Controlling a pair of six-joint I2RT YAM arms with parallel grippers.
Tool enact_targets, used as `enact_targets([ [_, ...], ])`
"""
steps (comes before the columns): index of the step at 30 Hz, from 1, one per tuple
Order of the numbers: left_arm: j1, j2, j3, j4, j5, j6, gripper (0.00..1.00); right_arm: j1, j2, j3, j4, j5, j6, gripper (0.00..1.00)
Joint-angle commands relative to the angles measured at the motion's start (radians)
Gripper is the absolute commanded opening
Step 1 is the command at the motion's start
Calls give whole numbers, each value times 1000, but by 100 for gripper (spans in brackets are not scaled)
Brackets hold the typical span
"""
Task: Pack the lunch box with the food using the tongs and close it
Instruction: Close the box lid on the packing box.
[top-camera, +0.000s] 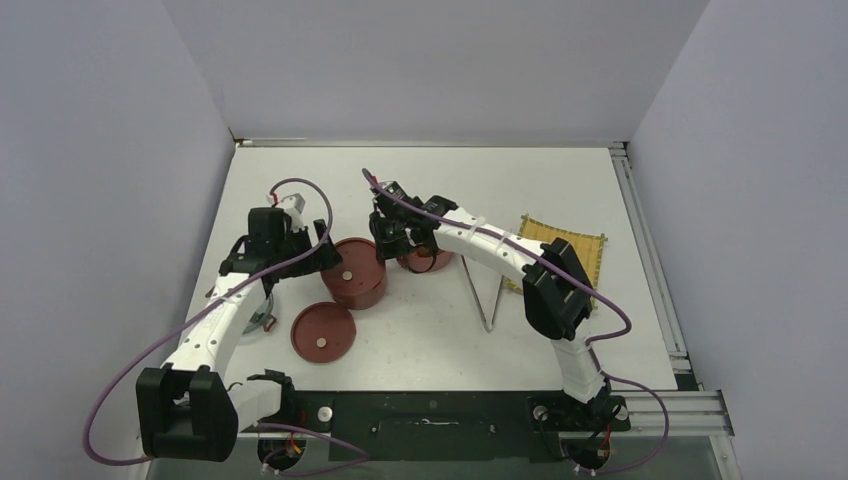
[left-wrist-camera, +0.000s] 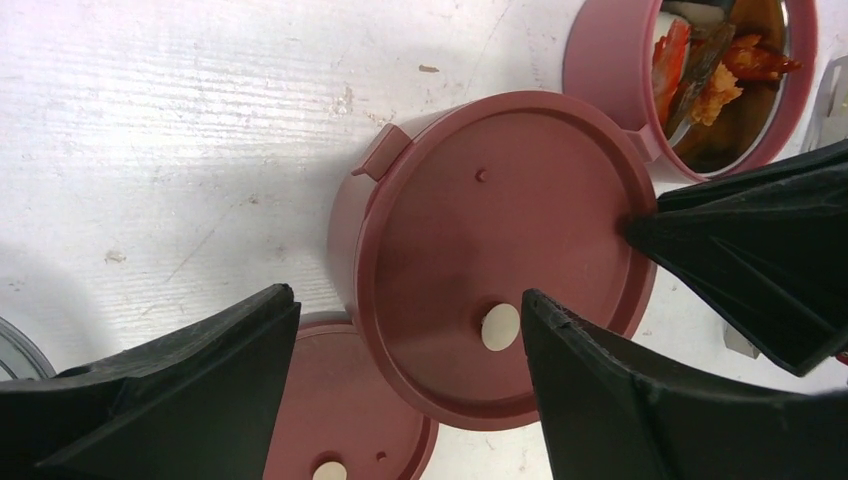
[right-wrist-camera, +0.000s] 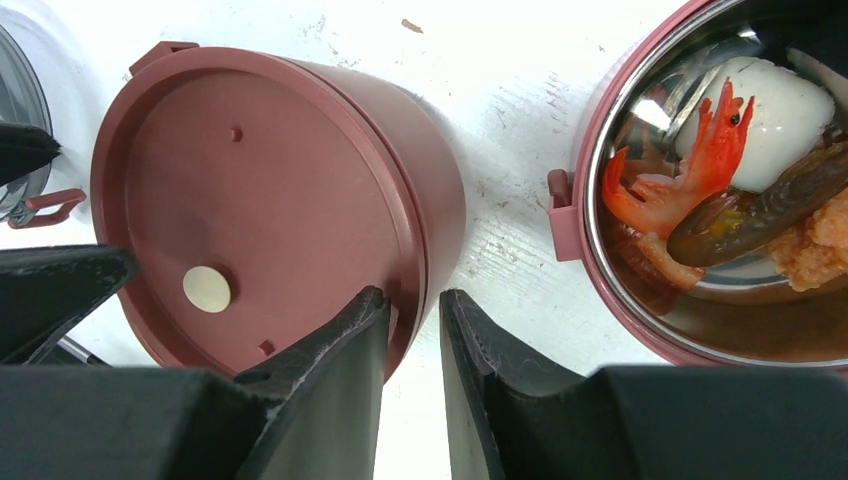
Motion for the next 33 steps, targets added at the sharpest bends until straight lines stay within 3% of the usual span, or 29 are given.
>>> enact_targets([
  [1, 6, 37, 58, -10, 20, -3, 78, 13, -22, 17, 26, 18, -3, 27],
  [17, 5, 155, 88, -63, 40, 17, 63, 9, 1, -76, 44, 54, 14, 26],
  [26, -12, 179, 92, -77, 72, 32, 40, -9, -10, -109, 90, 68, 7, 26],
  [33, -43, 204, 98, -97, 87, 47, 33, -24, 16, -85, 131, 76, -23, 25],
])
